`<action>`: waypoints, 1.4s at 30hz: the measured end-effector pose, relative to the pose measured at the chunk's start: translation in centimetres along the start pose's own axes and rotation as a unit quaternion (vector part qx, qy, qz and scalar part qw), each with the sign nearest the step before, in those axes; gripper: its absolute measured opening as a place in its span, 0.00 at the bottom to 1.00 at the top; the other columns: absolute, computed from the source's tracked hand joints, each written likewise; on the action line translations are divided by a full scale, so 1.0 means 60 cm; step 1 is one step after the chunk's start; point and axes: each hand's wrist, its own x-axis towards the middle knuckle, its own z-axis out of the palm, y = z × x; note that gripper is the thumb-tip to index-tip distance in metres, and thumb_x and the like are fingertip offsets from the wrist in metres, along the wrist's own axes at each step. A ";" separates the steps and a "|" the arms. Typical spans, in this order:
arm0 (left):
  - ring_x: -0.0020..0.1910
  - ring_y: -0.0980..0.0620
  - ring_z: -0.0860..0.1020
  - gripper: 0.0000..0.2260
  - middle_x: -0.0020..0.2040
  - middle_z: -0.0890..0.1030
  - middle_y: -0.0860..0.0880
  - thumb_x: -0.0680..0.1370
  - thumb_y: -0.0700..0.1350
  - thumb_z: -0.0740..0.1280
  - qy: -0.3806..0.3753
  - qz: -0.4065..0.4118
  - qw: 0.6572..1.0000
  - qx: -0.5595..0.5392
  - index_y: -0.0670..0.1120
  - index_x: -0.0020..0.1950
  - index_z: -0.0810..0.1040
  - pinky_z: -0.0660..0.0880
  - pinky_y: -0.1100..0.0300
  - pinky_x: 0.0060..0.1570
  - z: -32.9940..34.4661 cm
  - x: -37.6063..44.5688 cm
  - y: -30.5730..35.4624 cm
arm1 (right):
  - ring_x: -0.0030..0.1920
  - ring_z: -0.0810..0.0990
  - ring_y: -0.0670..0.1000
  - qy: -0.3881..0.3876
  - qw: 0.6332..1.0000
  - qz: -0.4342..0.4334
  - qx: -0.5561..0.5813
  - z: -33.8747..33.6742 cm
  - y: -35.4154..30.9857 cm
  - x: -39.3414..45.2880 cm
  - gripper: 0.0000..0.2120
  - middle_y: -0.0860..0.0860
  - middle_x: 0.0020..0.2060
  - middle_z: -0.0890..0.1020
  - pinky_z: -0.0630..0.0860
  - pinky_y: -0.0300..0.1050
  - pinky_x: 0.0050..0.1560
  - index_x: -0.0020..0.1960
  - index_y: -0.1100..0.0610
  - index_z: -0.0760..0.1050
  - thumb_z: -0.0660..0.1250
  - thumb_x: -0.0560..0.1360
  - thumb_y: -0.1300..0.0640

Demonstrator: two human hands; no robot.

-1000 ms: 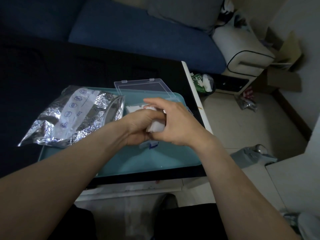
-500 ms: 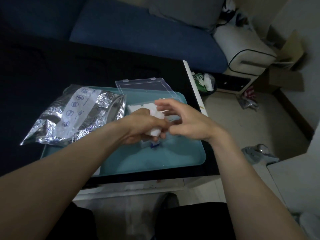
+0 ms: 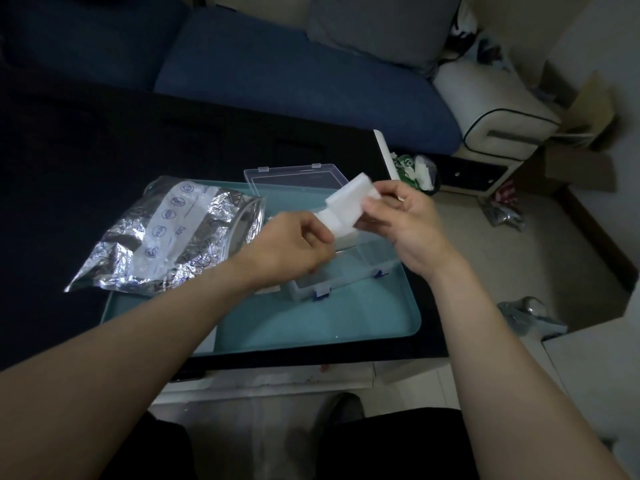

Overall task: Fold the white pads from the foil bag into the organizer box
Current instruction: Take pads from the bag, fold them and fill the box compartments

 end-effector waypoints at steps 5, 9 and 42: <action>0.57 0.49 0.72 0.16 0.57 0.76 0.48 0.75 0.49 0.69 0.048 0.171 0.939 0.294 0.47 0.62 0.76 0.70 0.56 0.61 -0.001 0.013 -0.030 | 0.51 0.83 0.52 0.208 0.965 0.000 -0.161 -0.014 0.036 0.037 0.13 0.52 0.49 0.83 0.82 0.46 0.45 0.59 0.51 0.79 0.65 0.79 0.65; 0.75 0.42 0.55 0.28 0.73 0.62 0.44 0.75 0.45 0.65 -0.020 0.116 0.867 0.484 0.46 0.74 0.62 0.51 0.48 0.74 0.005 0.019 -0.047 | 0.46 0.82 0.49 0.216 0.954 -0.003 -0.208 -0.007 0.052 0.054 0.15 0.50 0.47 0.83 0.80 0.47 0.51 0.63 0.52 0.78 0.67 0.78 0.61; 0.66 0.45 0.67 0.19 0.67 0.69 0.46 0.76 0.46 0.61 -0.043 0.175 0.867 0.465 0.45 0.66 0.68 0.62 0.50 0.70 0.042 0.053 -0.055 | 0.62 0.75 0.59 0.139 0.733 0.088 -0.660 0.023 0.072 0.077 0.15 0.56 0.60 0.76 0.75 0.54 0.62 0.60 0.55 0.81 0.70 0.74 0.56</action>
